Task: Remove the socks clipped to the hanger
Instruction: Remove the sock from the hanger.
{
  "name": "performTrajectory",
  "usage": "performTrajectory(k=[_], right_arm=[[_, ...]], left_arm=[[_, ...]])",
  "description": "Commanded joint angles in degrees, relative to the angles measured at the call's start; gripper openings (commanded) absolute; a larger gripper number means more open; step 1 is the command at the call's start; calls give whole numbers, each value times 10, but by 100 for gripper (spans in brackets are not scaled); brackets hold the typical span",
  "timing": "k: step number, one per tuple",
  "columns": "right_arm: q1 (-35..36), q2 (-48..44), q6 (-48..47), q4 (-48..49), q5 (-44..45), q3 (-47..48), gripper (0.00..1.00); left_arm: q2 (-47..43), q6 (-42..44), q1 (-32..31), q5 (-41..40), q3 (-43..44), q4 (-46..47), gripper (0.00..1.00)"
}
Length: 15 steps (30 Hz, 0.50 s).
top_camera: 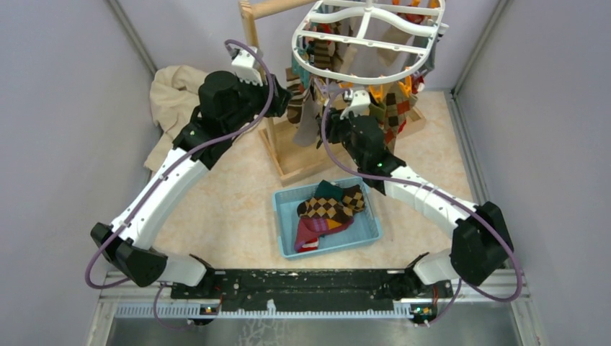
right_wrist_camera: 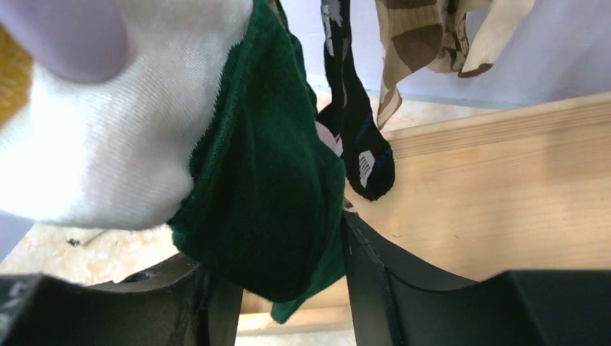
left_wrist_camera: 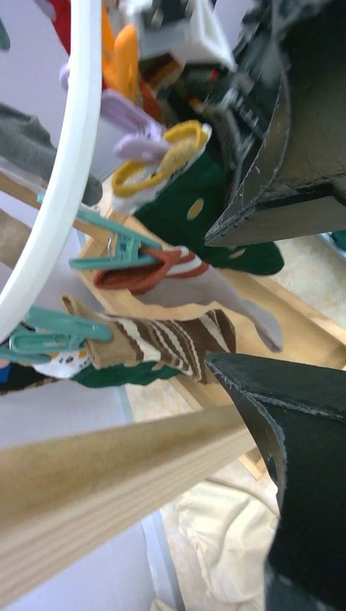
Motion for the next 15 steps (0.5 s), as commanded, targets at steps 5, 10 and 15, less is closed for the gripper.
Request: performTrajectory(k=[5, 10, 15], right_arm=[[-2, 31, 15, 4, 33, 52, 38], [-2, 23, 16, 9, 22, 42, 23], [-3, 5, 14, 29, -1, 21, 20]], left_arm=[[-12, -25, -77, 26, 7, 15, 64], [1, -40, -133, -29, 14, 25, 64], [18, -66, -143, -70, 11, 53, 64]])
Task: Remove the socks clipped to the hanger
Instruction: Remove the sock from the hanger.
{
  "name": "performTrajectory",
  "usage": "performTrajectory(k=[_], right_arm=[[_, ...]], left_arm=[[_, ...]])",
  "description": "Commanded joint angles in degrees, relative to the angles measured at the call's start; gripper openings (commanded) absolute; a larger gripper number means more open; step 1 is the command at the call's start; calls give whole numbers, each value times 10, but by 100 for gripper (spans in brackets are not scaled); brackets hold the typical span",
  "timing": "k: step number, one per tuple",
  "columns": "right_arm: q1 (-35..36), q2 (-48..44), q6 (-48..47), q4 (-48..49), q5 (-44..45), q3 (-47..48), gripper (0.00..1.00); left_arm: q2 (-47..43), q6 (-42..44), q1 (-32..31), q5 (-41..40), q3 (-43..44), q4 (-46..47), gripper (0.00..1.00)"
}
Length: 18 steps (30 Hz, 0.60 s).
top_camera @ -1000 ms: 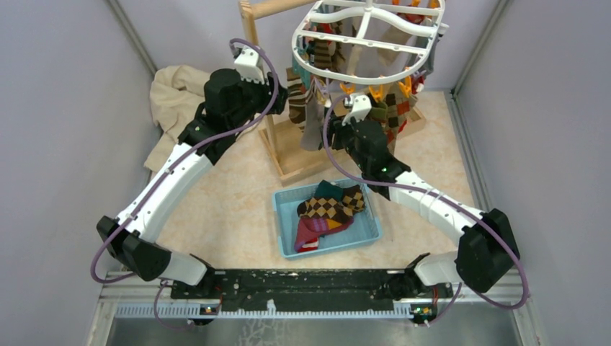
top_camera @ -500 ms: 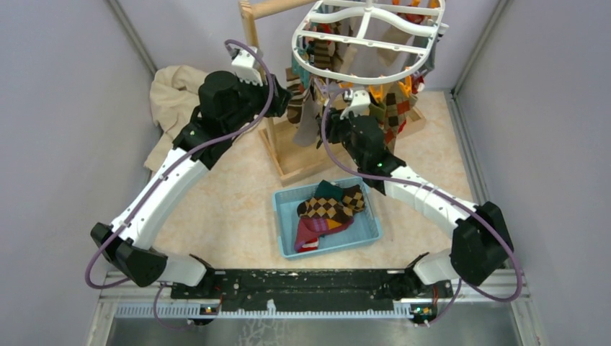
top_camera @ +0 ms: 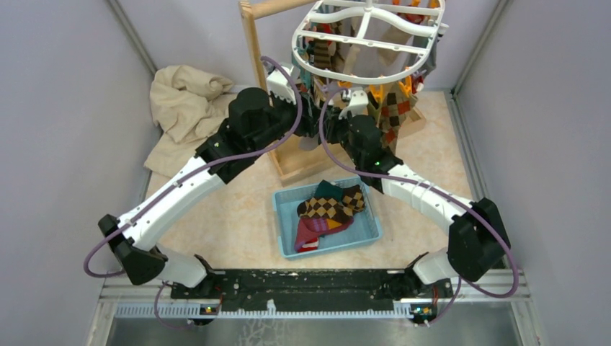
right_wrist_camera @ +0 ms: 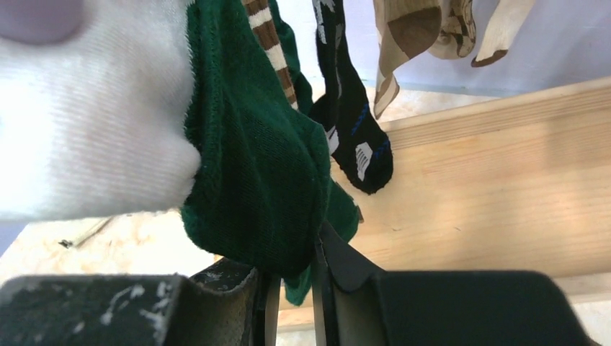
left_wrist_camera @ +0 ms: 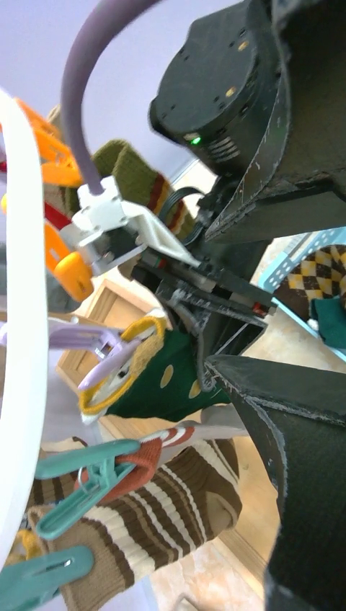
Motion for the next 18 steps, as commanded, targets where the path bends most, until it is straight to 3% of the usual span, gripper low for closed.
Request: performTrajectory(k=[1, 2, 4, 5, 18], right_arm=[[-2, -27, 1, 42, -21, -1, 18], [-2, -29, 0, 43, -23, -3, 17], [-2, -32, 0, 44, -28, -7, 2], [-2, -33, 0, 45, -31, -7, 0], [13, -46, -15, 52, -43, -27, 0]], left_arm=[[16, -31, -3, -57, 9, 48, 64], [18, -34, -3, -64, 6, 61, 64], [26, -37, -4, -86, 8, 76, 65], [29, -40, -4, -96, 9, 82, 65], [75, -73, -7, -108, 39, 127, 66]])
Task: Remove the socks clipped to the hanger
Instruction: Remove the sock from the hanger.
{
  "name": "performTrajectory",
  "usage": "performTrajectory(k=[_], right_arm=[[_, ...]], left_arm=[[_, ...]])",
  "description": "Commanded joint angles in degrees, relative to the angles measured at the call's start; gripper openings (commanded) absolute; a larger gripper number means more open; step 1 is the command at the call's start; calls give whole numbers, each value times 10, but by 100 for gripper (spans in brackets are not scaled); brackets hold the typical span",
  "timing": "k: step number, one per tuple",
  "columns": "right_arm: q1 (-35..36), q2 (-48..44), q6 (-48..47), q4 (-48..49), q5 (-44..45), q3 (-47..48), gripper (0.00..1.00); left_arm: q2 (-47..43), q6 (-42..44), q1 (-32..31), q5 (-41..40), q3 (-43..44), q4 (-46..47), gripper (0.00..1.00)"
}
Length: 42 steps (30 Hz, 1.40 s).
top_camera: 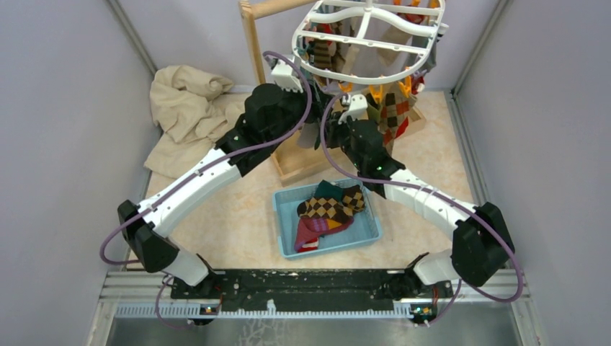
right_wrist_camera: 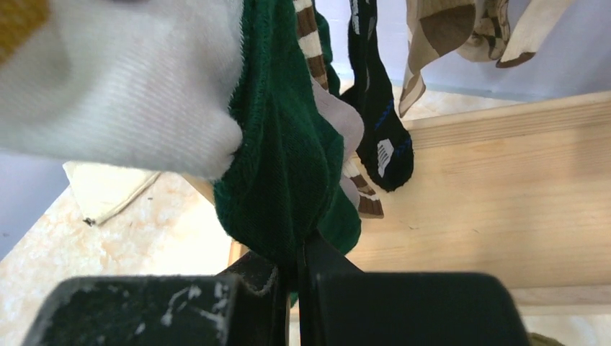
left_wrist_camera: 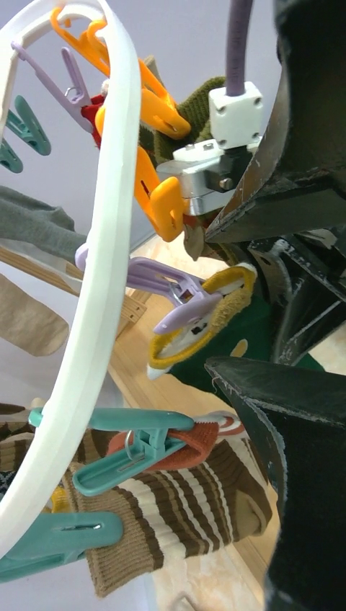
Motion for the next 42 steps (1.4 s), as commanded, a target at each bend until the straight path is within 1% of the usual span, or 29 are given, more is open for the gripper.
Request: performTrajectory(k=[1, 11, 19, 32, 39, 42], right_arm=[[9, -24, -13, 32, -6, 0, 0], [23, -24, -24, 31, 3, -3, 0], [27, -31, -30, 30, 7, -8, 0], [28, -34, -31, 31, 8, -14, 0], [28, -36, -31, 33, 9, -20, 0], [28, -40, -31, 33, 9, -22, 0]], left_arm=[[11, -18, -5, -14, 33, 31, 66], [53, -21, -6, -46, 79, 31, 66], [65, -18, -6, -63, 96, 31, 64], [75, -9, -5, -64, 117, 20, 48], [79, -9, -6, -60, 119, 16, 33], [78, -7, -5, -60, 119, 16, 30]])
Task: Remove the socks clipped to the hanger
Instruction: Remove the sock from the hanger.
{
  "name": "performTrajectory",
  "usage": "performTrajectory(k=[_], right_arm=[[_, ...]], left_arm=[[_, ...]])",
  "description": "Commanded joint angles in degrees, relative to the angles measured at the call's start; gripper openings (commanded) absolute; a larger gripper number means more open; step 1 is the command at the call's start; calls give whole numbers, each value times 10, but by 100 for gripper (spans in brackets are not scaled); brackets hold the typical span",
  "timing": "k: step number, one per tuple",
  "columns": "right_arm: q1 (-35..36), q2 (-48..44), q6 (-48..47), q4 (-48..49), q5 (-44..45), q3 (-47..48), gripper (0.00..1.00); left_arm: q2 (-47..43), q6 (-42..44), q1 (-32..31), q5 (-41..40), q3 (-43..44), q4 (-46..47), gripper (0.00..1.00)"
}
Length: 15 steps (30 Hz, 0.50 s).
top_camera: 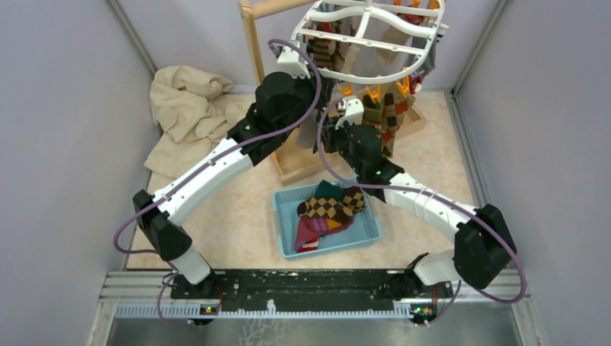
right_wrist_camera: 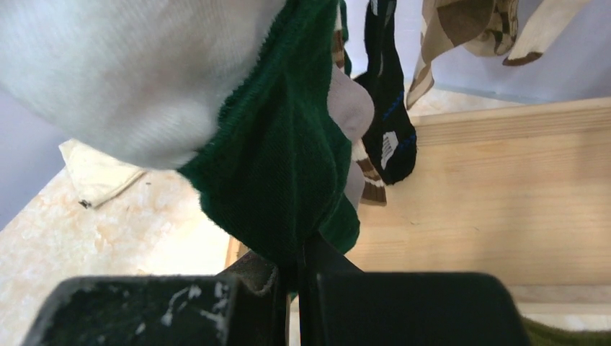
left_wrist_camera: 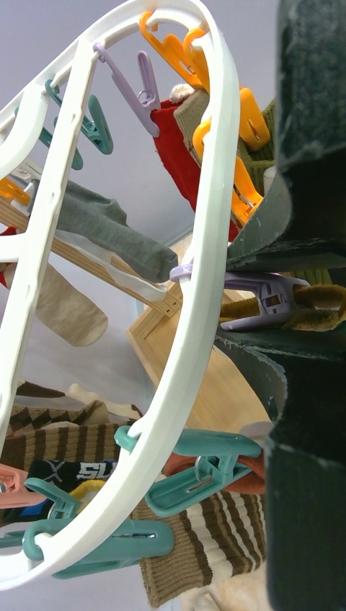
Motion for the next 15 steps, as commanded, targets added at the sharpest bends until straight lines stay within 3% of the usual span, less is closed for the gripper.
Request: performTrajectory(k=[1, 15], right_arm=[[7, -31, -4, 25, 6, -8, 0], [9, -155, 12, -34, -38, -85, 0]], left_arm=[[4, 4, -3, -4, 24, 6, 30], [-4, 15, -2, -3, 20, 6, 25]])
